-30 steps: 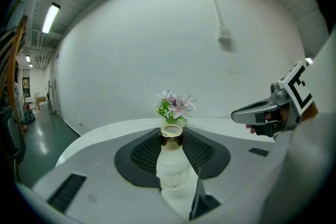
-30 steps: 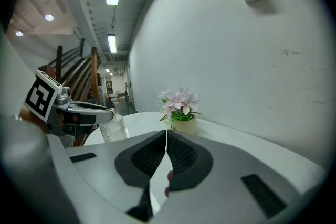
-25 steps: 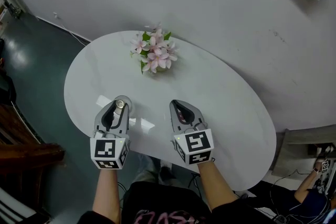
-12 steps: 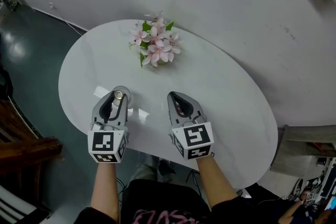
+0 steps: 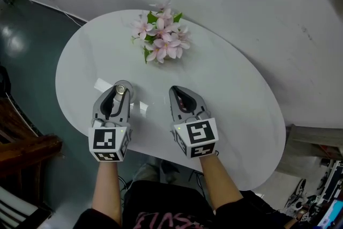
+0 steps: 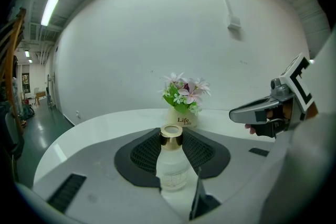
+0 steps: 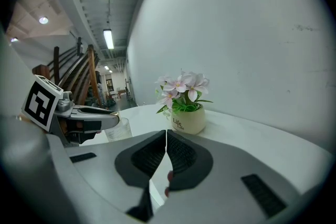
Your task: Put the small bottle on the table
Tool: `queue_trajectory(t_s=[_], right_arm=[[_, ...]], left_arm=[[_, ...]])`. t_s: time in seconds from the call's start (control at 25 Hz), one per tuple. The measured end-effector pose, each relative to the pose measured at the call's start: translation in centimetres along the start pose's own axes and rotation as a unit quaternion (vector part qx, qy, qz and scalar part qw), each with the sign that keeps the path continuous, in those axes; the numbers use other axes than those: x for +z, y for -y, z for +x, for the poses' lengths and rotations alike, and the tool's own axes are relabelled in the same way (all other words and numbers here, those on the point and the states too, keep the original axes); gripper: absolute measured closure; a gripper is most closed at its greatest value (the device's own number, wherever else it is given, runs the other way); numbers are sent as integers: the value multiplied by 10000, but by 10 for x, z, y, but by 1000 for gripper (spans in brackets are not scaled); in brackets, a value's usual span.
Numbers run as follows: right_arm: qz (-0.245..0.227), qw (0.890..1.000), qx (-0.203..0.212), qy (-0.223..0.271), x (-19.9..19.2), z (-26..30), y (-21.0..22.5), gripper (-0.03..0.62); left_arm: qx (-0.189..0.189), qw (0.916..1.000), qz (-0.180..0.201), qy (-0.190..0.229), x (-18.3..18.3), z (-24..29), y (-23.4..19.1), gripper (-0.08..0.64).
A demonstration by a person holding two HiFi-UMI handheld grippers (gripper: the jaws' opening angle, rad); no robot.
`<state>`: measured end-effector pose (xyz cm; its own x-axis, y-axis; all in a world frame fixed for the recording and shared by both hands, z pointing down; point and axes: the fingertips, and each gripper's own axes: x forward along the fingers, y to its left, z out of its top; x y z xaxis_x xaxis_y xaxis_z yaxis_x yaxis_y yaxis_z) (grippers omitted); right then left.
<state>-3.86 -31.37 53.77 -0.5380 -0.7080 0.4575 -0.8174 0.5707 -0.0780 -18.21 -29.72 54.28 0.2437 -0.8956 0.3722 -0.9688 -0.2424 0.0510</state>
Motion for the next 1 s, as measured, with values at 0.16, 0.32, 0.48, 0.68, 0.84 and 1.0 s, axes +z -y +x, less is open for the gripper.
queue_trajectory(t_s=[0.16,0.32,0.48,0.68,0.84,1.0], right_arm=[[18,10000,17,-49,-2,7,-2,525],[32,10000,14,-83,-4,11,-2,525],[48,9999,13,-117,-6,15,0,525],[63,9999,15,-160,-9,19,1,525],[70,9998,21,-184,-10,21,1,525],[78,9998,18,-202,-12,22,3,525]], left_arm=[[-12,10000,-39,-57,-4,5,-3,431],[-9,9999,-79,-84,-8,9,-5,431],[-18,9999,-93,-110,-10,13,-6,431],[-53,9999,-93,-79,-10,18,-6,431],[-61,9999,-66,-61,-9,19,-6,431],[-68,9999,-86,-24,-10,19,-6,431]])
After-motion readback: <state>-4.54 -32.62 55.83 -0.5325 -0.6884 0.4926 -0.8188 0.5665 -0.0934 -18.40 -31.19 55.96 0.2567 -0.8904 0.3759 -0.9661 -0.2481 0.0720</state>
